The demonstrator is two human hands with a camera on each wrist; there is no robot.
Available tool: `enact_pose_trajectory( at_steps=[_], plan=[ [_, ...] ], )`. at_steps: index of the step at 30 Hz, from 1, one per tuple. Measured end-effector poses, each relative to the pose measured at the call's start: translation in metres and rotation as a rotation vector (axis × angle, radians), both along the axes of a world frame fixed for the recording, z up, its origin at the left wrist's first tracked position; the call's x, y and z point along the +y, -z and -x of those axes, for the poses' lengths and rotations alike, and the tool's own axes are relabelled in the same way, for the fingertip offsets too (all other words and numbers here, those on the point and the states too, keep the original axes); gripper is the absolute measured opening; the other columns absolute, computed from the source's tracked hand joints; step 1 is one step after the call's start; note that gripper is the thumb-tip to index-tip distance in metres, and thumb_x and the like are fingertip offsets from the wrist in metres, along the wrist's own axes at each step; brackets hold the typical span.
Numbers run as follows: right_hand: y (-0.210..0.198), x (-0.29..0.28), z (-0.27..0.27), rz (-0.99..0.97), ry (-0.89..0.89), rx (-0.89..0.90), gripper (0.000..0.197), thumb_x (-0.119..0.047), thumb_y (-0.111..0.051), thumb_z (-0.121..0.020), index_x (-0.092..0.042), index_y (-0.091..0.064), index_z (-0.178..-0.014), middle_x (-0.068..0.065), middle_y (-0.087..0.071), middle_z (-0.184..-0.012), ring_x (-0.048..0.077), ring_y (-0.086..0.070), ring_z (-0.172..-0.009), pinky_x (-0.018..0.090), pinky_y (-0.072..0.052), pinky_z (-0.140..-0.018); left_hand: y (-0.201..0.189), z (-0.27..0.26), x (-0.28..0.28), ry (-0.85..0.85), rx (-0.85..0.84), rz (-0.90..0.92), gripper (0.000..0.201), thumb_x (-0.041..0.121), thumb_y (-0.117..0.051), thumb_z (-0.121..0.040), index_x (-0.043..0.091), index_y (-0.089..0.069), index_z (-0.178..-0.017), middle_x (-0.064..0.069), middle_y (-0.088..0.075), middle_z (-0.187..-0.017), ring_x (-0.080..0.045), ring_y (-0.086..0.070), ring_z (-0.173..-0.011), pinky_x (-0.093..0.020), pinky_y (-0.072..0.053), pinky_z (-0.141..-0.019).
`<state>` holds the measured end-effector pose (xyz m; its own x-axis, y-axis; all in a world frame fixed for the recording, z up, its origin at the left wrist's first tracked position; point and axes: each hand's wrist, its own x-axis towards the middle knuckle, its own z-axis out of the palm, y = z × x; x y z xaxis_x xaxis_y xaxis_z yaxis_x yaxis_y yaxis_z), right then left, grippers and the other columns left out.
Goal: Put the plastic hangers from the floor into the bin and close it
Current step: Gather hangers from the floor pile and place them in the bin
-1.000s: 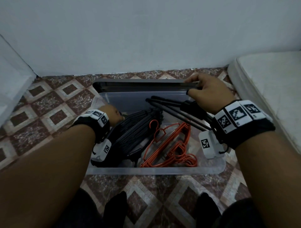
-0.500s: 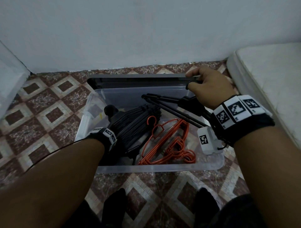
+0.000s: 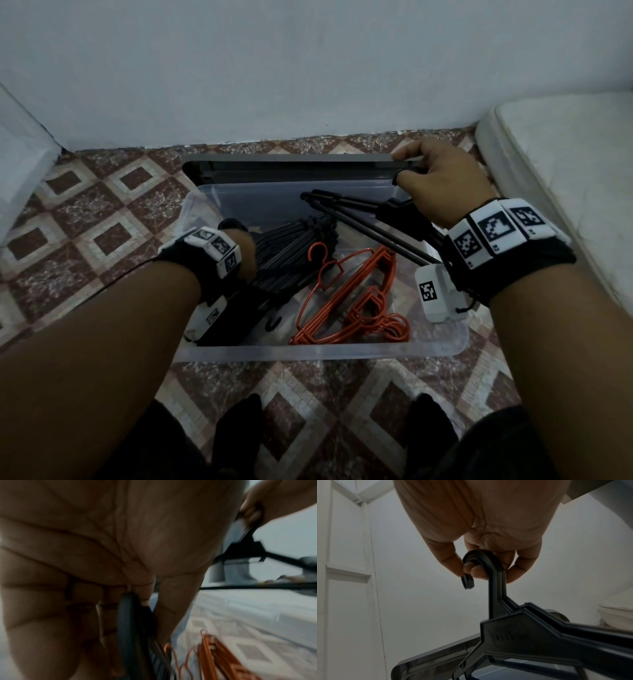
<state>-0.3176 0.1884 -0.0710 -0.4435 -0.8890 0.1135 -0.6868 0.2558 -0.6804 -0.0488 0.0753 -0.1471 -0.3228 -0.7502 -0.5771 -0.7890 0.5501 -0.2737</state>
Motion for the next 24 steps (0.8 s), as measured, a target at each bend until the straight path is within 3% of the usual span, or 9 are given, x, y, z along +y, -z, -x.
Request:
enact_pose_trajectory(
  at_steps=[3, 5, 8, 11, 14, 16, 18, 20, 24],
  plan=[
    [0.0, 0.0, 0.0, -0.008, 0.001, 0.009, 0.022, -0.025, -0.06, -0.081, -0.032, -0.064, -0.101, -0.003, -0.067, -0.082, 0.012, -0.06, -0.064, 0.024, -0.042, -0.056, -0.032, 0.016, -0.004, 0.042, 0.222, 0.067, 0.02, 0.025, -0.058, -0.088, 0.009, -0.061, -0.075, -0.002, -0.051, -0.066, -0.021, -0.052, -0.066, -0.029, -0.044, -0.062],
    [0.0, 0.0, 0.0, -0.008, 0.0, 0.018, 0.021, -0.025, -0.06, -0.081, -0.033, -0.063, -0.101, -0.002, -0.068, -0.082, 0.013, -0.06, -0.063, 0.024, -0.043, -0.056, -0.053, 0.023, -0.001, 0.066, 0.406, 0.143, 0.017, 0.027, -0.061, -0.087, 0.011, -0.063, -0.081, -0.001, -0.055, -0.068, -0.019, -0.051, -0.064, -0.028, -0.042, -0.057],
    [-0.001, 0.0, -0.002, 0.007, 0.003, 0.016, 0.021, -0.024, -0.061, -0.081, -0.033, -0.063, -0.1, 0.001, -0.068, -0.082, 0.016, -0.06, -0.063, 0.029, -0.05, -0.061, -0.069, 0.027, 0.005, 0.058, 0.765, 0.274, 0.017, 0.038, -0.064, -0.087, 0.022, -0.06, -0.085, 0.004, -0.058, -0.079, -0.017, -0.052, -0.073, -0.028, -0.04, -0.066],
    [-0.003, 0.001, -0.005, 0.013, -0.006, 0.023, 0.021, -0.022, -0.061, -0.083, -0.032, -0.064, -0.101, 0.002, -0.068, -0.083, 0.017, -0.061, -0.064, 0.031, -0.052, -0.063, -0.077, 0.031, 0.011, 0.072, 1.055, 0.375, 0.022, 0.045, -0.062, -0.089, 0.023, -0.067, -0.088, 0.005, -0.06, -0.081, -0.016, -0.055, -0.077, -0.027, -0.039, -0.067],
    [-0.007, 0.002, -0.011, 0.004, -0.064, -0.005, 0.023, -0.02, -0.062, -0.085, -0.033, -0.069, -0.103, -0.003, -0.069, -0.083, 0.006, -0.058, -0.055, 0.024, -0.051, -0.055, -0.086, 0.033, 0.014, 0.137, 1.157, 0.459, 0.027, 0.047, -0.06, -0.09, 0.023, -0.071, -0.095, 0.0, -0.063, -0.087, -0.019, -0.058, -0.084, -0.028, -0.041, -0.071],
    [-0.011, 0.004, -0.018, -0.008, -0.135, -0.026, 0.025, -0.02, -0.067, -0.085, -0.034, -0.07, -0.105, -0.005, -0.071, -0.089, -0.001, -0.061, -0.06, 0.021, -0.053, -0.059, -0.092, 0.037, 0.016, 0.182, 1.196, 0.438, 0.026, 0.048, -0.058, -0.091, 0.028, -0.072, -0.099, 0.001, -0.062, -0.089, -0.017, -0.058, -0.086, -0.026, -0.04, -0.073],
    [-0.014, 0.006, -0.026, -0.03, -0.218, -0.067, 0.028, -0.023, -0.073, -0.083, -0.033, -0.07, -0.109, -0.003, -0.071, -0.093, 0.009, -0.067, -0.076, 0.028, -0.057, -0.072, -0.095, 0.041, 0.021, 0.228, 1.227, 0.365, 0.025, 0.048, -0.056, -0.092, 0.031, -0.071, -0.101, 0.006, -0.06, -0.087, -0.011, -0.056, -0.084, -0.021, -0.035, -0.07],
    [-0.016, 0.008, -0.036, -0.056, -0.291, -0.102, 0.031, -0.027, -0.078, -0.081, -0.032, -0.07, -0.11, -0.001, -0.07, -0.088, 0.018, -0.068, -0.08, 0.034, -0.057, -0.076, -0.097, 0.046, 0.028, 0.266, 1.279, 0.321, 0.022, 0.045, -0.056, -0.093, 0.033, -0.072, -0.103, 0.01, -0.059, -0.085, -0.005, -0.054, -0.082, -0.017, -0.032, -0.068],
    [-0.012, 0.007, -0.048, -0.05, -0.305, -0.006, 0.015, -0.033, -0.071, -0.087, -0.025, -0.074, -0.099, -0.006, -0.072, -0.082, 0.011, -0.068, -0.075, 0.03, -0.055, -0.069, -0.099, 0.05, 0.037, 0.296, 1.399, 0.264, 0.017, 0.043, -0.059, -0.092, 0.035, -0.073, -0.095, 0.014, -0.063, -0.083, 0.001, -0.056, -0.083, -0.013, -0.04, -0.072]
  ],
)
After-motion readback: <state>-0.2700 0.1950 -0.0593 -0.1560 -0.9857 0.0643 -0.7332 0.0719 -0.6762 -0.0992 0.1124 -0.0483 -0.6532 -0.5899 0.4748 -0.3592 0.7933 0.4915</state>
